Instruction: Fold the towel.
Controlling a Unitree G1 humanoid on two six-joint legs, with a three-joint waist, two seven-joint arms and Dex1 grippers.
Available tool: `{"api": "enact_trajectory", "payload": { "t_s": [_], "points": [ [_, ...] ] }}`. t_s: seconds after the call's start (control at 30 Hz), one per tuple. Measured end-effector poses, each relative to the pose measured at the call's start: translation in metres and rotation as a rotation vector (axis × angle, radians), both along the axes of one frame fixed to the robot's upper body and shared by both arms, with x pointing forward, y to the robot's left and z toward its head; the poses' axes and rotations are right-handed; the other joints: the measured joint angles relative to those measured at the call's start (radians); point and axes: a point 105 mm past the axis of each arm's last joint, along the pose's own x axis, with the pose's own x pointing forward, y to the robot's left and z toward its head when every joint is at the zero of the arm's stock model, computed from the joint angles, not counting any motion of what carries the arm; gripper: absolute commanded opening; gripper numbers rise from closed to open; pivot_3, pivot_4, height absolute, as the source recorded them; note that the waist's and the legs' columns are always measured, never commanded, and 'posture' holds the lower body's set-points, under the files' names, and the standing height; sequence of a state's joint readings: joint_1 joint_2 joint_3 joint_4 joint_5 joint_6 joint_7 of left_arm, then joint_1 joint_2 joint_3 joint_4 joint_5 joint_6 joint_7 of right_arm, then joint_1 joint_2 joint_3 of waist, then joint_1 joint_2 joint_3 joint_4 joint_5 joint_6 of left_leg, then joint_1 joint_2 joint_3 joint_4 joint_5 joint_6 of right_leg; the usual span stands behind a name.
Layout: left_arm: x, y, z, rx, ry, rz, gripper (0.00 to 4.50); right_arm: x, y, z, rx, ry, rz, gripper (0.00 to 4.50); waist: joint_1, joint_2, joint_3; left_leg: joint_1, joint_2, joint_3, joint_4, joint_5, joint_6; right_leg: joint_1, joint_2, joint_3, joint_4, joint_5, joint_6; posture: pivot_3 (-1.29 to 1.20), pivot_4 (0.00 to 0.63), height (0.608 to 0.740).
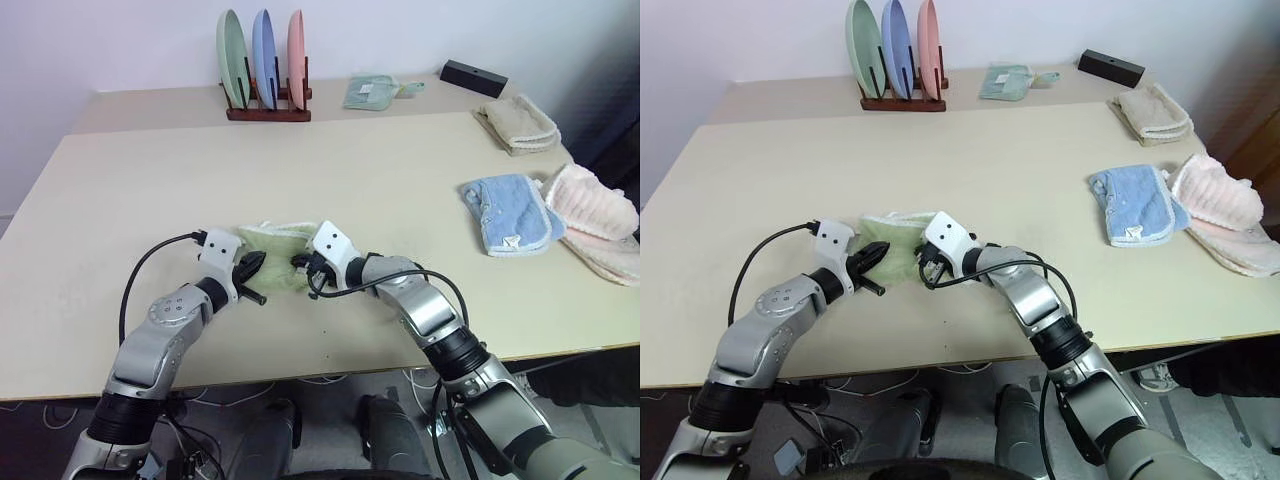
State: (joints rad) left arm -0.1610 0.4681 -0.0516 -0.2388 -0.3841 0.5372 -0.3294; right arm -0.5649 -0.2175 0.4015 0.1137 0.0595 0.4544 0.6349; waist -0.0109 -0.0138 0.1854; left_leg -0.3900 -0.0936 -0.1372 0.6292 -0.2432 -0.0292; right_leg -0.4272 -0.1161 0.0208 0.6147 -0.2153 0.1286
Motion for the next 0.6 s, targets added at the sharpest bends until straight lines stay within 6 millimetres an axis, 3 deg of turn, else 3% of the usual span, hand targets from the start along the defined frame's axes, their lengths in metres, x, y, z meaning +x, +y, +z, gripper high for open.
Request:
{"api": "enact_trajectory", "payload": {
  "t_s": [0.03, 0.1, 0.13, 0.2, 0.33, 0.43, 0.6],
  "points": [
    [-0.002, 0.002, 0.001, -0.016, -0.002, 0.004, 0.07, 0.0, -0.002, 0.002, 0.01, -0.004, -0.005, 0.05, -0.001, 0.0, 0.0, 0.0, 0.0, 0.0, 0.0, 0.0, 0.0, 0.0, 0.0, 0.0, 0.0, 0.0, 0.0, 0.0, 0.15, 0.74],
    [-0.007, 0.01, 0.005, -0.109, 0.0, 0.03, 0.07, 0.001, -0.011, 0.011, 0.045, -0.01, -0.022, 0.83, -0.002, 0.0, 0.0, -0.001, 0.0, -0.001, 0.0, 0.0, 0.0, -0.001, 0.0, 0.0, 0.0, 0.0, 0.0, 0.0, 0.15, 0.74],
    [-0.009, 0.016, 0.009, -0.16, 0.001, 0.047, 0.31, 0.003, -0.018, 0.018, 0.064, -0.016, -0.035, 1.36, -0.001, 0.0, 0.0, -0.001, 0.0, -0.001, 0.0, 0.0, 0.0, -0.001, 0.0, 0.0, 0.0, 0.0, 0.0, 0.0, 0.15, 0.74],
    [-0.013, 0.033, 0.019, -0.225, -0.013, 0.096, 0.94, 0.003, -0.03, 0.035, 0.097, -0.05, -0.032, 2.38, -0.002, 0.0, 0.001, -0.001, 0.001, -0.001, 0.0, 0.0, 0.0, -0.001, 0.0, 0.0, 0.0, 0.0, 0.0, 0.0, 0.15, 0.74],
    [-0.018, 0.074, 0.039, -0.304, -0.035, 0.219, 2.95, -0.014, -0.037, 0.067, 0.133, -0.12, 0.069, 4.44, -0.004, 0.0, 0.001, -0.001, 0.001, -0.001, 0.0, 0.0, 0.0, -0.001, 0.001, 0.0, 0.0, 0.0, 0.0, 0.0, 0.15, 0.74],
    [-0.021, 0.081, 0.038, -0.384, 0.025, 0.253, 4.45, -0.029, -0.035, 0.077, 0.136, -0.13, 0.152, 4.5, 0.0, 0.0, 0.001, -0.001, 0.001, -0.001, 0.0, 0.0, 0.0, -0.001, 0.0, -0.001, 0.0, 0.0, 0.0, 0.0, 0.15, 0.74],
    [-0.018, 0.058, 0.024, -0.479, 0.178, 0.221, 4.45, -0.05, -0.033, 0.078, 0.121, -0.109, 0.257, 4.5, 0.004, -0.001, 0.001, -0.001, 0.001, -0.002, 0.002, 0.0, 0.0, 0.001, 0.0, -0.001, 0.0, 0.0, 0.0, 0.0, 0.15, 0.74]
  ]
}}
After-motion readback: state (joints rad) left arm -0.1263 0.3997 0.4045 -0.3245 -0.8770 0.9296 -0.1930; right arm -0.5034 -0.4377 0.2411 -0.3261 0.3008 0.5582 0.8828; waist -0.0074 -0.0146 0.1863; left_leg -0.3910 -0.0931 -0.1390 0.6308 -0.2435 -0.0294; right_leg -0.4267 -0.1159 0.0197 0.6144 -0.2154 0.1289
